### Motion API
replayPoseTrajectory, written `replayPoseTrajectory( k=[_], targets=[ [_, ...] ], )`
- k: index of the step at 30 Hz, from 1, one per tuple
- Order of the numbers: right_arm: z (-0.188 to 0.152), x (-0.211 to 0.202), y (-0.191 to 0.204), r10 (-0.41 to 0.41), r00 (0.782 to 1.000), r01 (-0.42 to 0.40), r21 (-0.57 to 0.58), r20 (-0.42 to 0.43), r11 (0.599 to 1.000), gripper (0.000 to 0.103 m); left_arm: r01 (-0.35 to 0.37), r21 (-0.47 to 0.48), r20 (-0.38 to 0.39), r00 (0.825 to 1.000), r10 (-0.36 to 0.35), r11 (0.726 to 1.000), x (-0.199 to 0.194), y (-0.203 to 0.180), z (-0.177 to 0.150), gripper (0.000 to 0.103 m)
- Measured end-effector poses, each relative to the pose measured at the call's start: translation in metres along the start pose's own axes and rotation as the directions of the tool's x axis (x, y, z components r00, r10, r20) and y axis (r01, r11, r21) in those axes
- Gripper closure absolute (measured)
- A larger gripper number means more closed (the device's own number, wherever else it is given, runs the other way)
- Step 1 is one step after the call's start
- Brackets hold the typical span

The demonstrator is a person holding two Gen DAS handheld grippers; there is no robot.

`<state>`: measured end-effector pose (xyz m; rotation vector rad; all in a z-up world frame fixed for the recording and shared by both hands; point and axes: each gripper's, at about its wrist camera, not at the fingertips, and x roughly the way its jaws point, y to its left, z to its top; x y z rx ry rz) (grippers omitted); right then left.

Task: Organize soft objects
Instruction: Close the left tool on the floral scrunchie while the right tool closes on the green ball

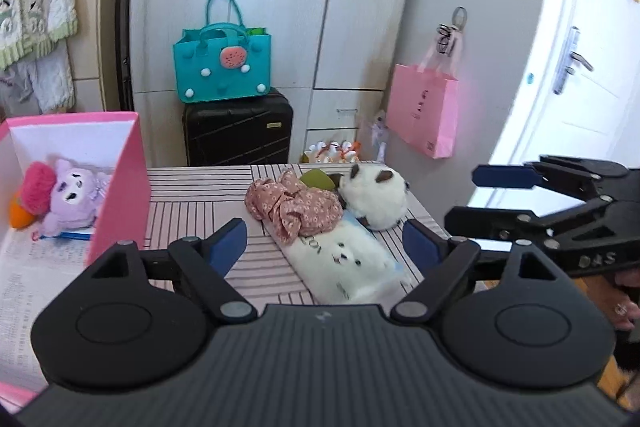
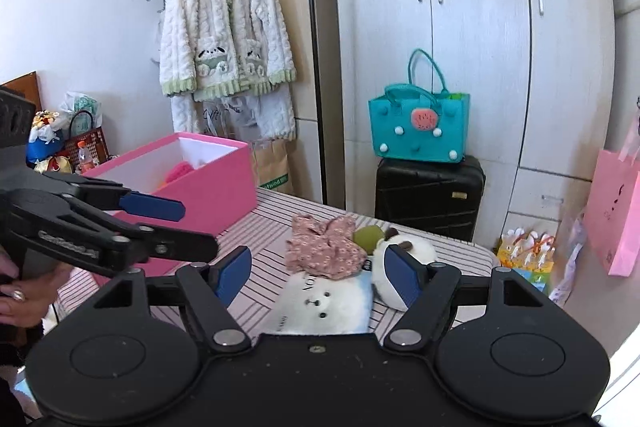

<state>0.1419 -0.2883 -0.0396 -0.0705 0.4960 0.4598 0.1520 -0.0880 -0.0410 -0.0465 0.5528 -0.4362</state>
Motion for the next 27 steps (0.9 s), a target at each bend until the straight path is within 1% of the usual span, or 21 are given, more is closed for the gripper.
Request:
replayPoseTrajectory(
  k=[2,5,10,15,18,20,21,23,27],
  targets=[
    [0.001,0.008,-0.011,0.014,1.000,-0.014,0.025,-0.007,1.000,0.026,-0.017,-0.018,0.006,1.000,0.017,1.000,0.014,-0.001,0.000,0.018],
    [0.003,0.019,-0.026,0.024,1.000,-0.024,0.055,0.000,0.998,0.027,-0.041,-0.019,0.001,0.999,0.041,0.999,0.037,-0.003,0.000,0.018],
    [0.012,0.045,-0.056,0.073,0.997,-0.073,0.115,0.004,0.991,0.027,-0.066,-0.034,-0.059,0.996,0.063,0.997,0.079,0.000,0.004,0.018],
    [0.030,0.083,-0.081,0.140,0.989,-0.132,0.136,-0.048,0.982,0.027,-0.119,-0.018,-0.105,0.988,0.117,0.993,0.122,0.001,0.008,0.018],
    [0.041,0.109,-0.089,0.170,0.980,-0.157,0.125,-0.102,0.980,0.033,-0.147,-0.010,-0.109,0.983,0.145,0.989,0.142,0.002,0.009,0.018],
    [0.047,0.123,-0.093,0.180,0.975,-0.165,0.118,-0.128,0.979,0.038,-0.187,0.026,-0.102,0.977,0.189,0.982,0.154,0.001,0.009,0.018],
    [0.050,0.130,-0.095,0.185,0.972,-0.169,0.117,-0.142,0.979,0.040,-0.197,0.044,-0.110,0.973,0.201,0.979,0.160,0.001,0.008,0.018],
    [0.053,0.146,-0.099,0.202,0.963,-0.183,0.113,-0.180,0.977,0.047,-0.188,0.042,-0.140,0.971,0.192,0.981,0.167,0.004,0.008,0.018],
    [0.053,0.172,-0.103,0.238,0.938,-0.219,0.101,-0.251,0.971,0.052,-0.162,-0.005,-0.170,0.973,0.159,0.987,0.175,0.011,0.007,0.018]
  ],
)
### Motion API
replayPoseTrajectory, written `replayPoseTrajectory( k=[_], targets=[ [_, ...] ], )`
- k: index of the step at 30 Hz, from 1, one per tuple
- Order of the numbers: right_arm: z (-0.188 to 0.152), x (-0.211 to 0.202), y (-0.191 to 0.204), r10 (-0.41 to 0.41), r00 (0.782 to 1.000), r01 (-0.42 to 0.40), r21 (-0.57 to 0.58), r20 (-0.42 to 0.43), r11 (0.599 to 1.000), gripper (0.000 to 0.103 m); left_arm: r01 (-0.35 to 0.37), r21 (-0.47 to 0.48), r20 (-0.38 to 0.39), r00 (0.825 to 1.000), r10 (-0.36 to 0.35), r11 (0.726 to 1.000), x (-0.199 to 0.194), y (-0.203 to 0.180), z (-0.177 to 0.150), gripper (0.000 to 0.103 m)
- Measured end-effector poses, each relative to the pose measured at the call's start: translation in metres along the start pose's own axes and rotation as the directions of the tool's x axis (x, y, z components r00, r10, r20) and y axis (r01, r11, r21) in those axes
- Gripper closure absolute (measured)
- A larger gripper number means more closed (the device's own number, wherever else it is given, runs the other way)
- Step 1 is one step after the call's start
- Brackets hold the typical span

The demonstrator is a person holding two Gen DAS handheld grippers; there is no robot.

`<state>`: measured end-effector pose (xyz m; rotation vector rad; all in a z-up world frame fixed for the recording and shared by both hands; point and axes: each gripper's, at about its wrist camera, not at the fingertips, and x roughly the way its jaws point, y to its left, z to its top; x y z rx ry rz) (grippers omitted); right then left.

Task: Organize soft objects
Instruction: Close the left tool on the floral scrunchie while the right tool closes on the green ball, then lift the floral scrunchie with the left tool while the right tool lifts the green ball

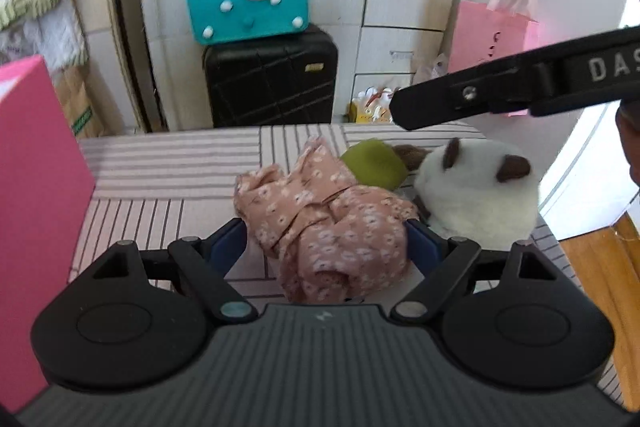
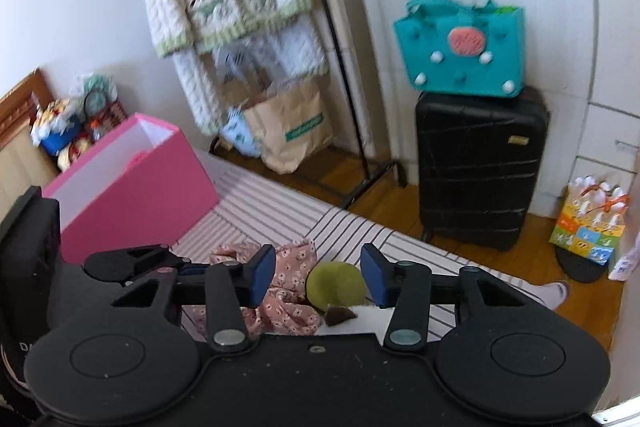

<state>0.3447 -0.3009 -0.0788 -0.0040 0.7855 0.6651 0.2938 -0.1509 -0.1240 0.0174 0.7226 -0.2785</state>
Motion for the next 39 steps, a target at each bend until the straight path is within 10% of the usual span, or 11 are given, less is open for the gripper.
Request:
replayPoseTrajectory(
  k=[12,39],
  targets=[
    [0.007,0.034,-0.003,0.002,0.987,-0.012,-0.055,-0.163,0.998,0.052,0.057,-0.179,-0.024,0.998,-0.063,0.982,0.003,0.026,0.000,0.081],
    [0.019,0.047,0.026,-0.143,0.971,0.116,-0.149,-0.189,0.982,0.057,0.098,-0.269,-0.029,0.994,-0.110,0.958,-0.006,0.047,-0.004,0.083]
  ],
)
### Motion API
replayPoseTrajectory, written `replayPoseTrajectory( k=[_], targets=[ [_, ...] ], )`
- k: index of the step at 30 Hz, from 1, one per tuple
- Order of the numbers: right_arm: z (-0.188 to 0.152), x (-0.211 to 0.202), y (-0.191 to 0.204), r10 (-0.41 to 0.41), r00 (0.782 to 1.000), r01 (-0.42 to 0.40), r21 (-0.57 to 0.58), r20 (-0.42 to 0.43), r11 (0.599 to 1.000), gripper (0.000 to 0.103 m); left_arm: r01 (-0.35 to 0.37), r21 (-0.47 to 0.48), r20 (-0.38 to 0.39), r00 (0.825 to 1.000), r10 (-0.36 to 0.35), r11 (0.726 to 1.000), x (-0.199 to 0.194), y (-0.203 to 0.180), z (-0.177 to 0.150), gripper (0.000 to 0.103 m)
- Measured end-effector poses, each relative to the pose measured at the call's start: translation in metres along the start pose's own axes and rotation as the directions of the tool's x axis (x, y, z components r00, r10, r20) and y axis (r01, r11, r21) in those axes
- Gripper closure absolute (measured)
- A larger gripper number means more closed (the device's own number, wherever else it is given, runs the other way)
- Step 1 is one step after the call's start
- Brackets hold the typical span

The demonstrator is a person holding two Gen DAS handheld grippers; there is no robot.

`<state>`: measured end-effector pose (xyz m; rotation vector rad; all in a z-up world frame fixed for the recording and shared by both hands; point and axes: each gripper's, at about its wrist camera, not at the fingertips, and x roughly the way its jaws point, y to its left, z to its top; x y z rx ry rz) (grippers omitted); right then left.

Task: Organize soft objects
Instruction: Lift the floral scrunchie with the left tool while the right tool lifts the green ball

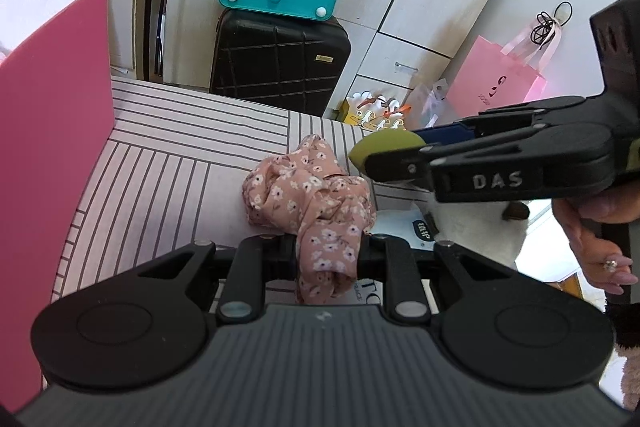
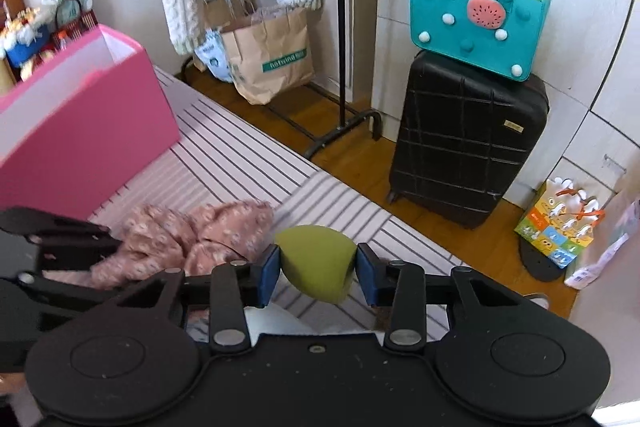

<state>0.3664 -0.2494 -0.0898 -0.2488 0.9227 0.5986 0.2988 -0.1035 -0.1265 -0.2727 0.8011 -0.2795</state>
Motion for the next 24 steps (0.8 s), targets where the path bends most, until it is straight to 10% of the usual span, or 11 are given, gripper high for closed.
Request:
replayPoseTrajectory(
  k=[24],
  targets=[
    [-0.042,-0.082,0.072,0.059,0.997,-0.064,0.085,0.055,0.994,0.057,0.057,0.046,0.049,0.997,-0.059,0.997,-0.082,-0.001,-0.026,0.083]
  ],
)
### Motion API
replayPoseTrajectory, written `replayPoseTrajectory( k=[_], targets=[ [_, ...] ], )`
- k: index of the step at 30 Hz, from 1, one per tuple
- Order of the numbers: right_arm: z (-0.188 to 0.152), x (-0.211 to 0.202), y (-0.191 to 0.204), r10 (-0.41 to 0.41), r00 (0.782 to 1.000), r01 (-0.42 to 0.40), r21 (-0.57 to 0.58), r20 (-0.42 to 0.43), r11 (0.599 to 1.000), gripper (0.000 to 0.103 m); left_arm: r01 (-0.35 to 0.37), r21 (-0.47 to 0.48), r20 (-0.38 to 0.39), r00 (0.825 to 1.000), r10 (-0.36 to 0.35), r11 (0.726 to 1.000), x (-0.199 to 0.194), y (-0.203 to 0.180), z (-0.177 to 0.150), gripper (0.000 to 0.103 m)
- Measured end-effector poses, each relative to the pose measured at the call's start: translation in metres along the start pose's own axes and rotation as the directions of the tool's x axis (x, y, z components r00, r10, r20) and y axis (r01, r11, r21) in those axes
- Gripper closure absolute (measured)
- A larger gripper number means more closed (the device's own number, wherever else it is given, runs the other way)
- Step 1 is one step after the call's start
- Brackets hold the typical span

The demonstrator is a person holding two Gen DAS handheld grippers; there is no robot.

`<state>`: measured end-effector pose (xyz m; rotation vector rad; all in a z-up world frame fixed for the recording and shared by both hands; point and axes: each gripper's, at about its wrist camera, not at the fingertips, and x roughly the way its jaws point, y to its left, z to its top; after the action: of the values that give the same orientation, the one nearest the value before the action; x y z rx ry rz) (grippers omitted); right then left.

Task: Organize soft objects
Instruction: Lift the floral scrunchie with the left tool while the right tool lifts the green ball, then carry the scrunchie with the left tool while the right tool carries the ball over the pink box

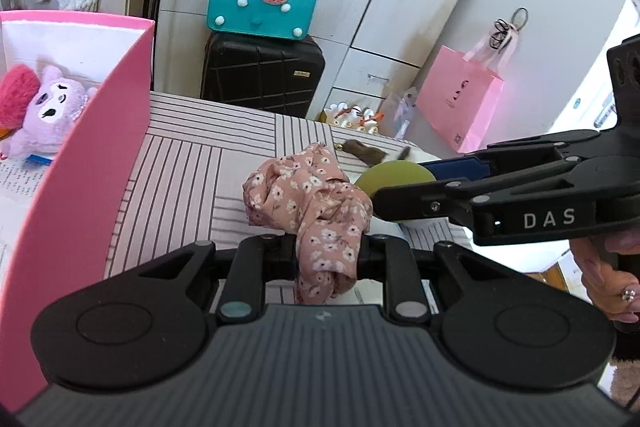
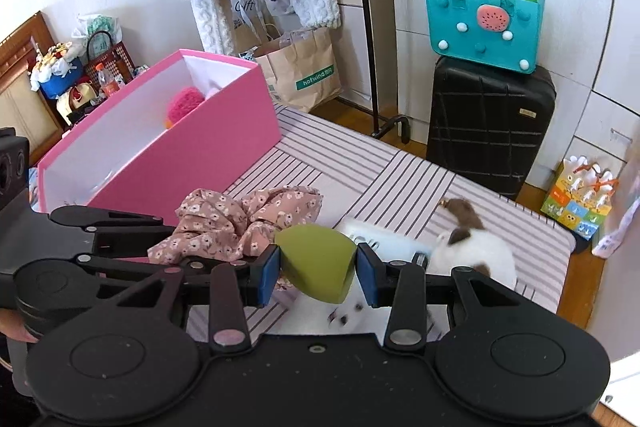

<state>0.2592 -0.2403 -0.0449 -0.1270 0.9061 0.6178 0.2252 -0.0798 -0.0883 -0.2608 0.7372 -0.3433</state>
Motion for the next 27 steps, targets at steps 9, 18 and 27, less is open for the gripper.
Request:
replayPoseTrajectory(
  k=[9,18,27],
  targets=[
    [-0.031,-0.023,0.028,0.035,0.997,-0.040,0.063,0.071,0.997,0.057,0.032,0.109,-0.030,0.999,-0.028,0.994,-0.049,-0.006,-0.012,0.083],
    [-0.048,-0.043,0.054,0.023,0.996,-0.030,0.087,0.086,0.996,0.057,0.099,0.173,-0.100,0.992,-0.082,0.980,-0.085,0.002,-0.022,0.083],
    [-0.058,-0.056,0.079,0.029,0.997,-0.033,0.051,0.077,0.998,0.057,0.110,0.212,-0.151,0.985,-0.078,0.971,-0.119,0.019,-0.025,0.083]
  ],
)
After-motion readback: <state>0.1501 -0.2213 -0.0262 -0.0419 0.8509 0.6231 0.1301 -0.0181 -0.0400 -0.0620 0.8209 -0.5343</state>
